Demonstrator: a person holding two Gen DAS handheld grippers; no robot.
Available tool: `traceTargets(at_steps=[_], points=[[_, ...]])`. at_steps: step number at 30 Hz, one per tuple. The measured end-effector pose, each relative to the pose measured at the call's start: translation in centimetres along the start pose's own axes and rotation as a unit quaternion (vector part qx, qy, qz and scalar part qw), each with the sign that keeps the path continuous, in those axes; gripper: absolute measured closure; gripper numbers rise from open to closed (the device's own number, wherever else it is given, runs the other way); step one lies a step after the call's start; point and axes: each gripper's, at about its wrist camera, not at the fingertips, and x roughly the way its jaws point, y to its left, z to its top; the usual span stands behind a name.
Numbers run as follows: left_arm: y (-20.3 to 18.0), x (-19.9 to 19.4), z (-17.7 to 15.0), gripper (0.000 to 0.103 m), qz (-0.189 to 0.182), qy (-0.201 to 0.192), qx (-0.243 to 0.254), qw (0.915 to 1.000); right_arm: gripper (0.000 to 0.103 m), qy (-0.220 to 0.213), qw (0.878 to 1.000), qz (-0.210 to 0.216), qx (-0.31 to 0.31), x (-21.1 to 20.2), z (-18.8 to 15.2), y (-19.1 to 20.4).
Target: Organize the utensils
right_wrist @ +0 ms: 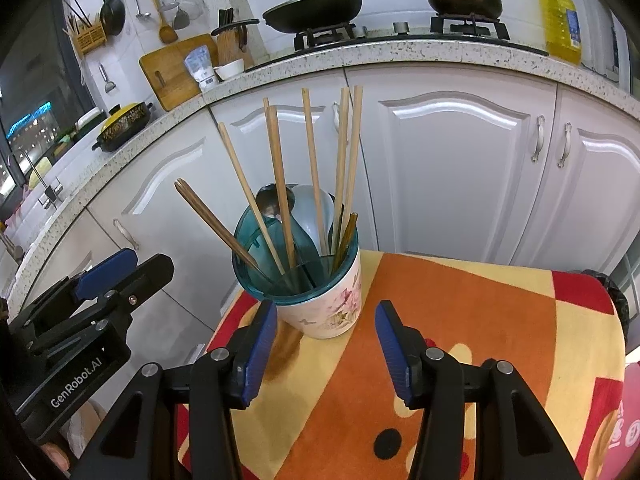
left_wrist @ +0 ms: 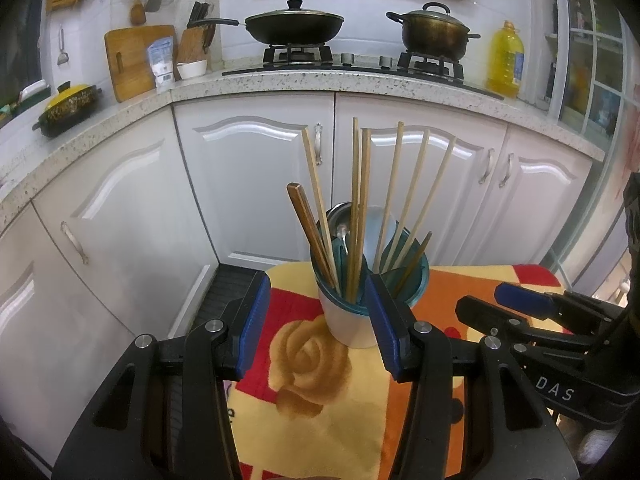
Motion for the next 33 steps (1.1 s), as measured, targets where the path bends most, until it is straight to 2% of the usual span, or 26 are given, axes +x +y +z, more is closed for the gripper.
traceTargets(at_steps=[33], points=[[0.4,1.2,-0.2,0.054,-0.007,0.01,0.0,0.9999,0.053,0.004,1.0,0.001,-0.004,0.9,0.0,0.1]])
